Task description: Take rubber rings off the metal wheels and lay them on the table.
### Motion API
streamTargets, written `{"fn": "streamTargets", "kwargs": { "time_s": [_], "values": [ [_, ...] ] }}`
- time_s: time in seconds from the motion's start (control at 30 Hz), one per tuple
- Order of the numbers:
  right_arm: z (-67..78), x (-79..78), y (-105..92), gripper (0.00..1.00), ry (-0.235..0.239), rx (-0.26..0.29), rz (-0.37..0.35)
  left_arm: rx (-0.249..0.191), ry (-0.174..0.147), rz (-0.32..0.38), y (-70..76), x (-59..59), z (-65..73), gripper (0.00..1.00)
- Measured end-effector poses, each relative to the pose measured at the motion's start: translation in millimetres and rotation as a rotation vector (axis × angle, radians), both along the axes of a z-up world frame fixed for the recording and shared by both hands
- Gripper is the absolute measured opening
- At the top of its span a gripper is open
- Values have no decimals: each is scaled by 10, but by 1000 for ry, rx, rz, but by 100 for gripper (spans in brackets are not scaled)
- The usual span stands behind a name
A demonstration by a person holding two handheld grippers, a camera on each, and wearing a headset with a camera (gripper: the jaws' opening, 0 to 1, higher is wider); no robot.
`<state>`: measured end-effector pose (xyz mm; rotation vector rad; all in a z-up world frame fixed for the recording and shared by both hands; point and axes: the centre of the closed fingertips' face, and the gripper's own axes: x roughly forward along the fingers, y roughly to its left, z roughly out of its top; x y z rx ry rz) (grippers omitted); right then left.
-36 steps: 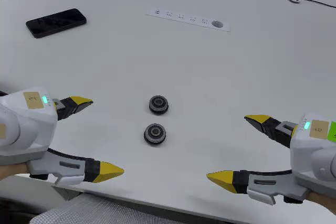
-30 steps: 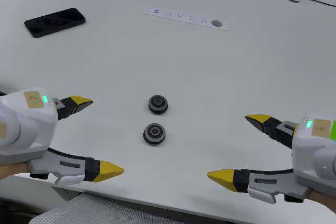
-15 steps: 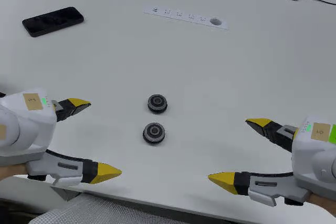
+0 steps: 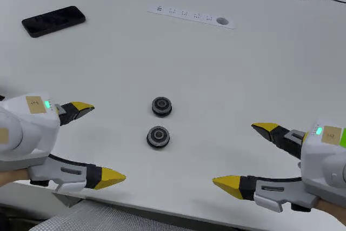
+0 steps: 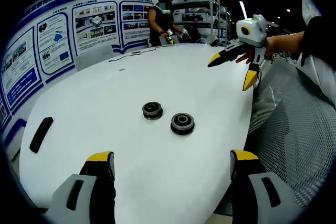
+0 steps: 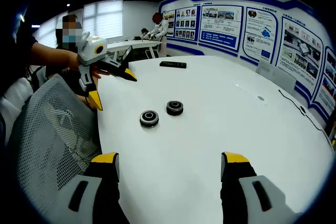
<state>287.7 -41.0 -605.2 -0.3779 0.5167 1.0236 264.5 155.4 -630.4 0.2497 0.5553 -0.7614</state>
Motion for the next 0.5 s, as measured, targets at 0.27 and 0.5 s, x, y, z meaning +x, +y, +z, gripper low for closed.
{"fn": "streamTargets", "kwargs": {
  "time_s": [0.27,0.5],
  "values": [
    [-11,6,-9,79,10,20,-24,4,0,-13,-49,12,24,94],
    [-66,11,-60,76,24,21,-43,12,6,-12,-65,67,2,94]
  ]
}}
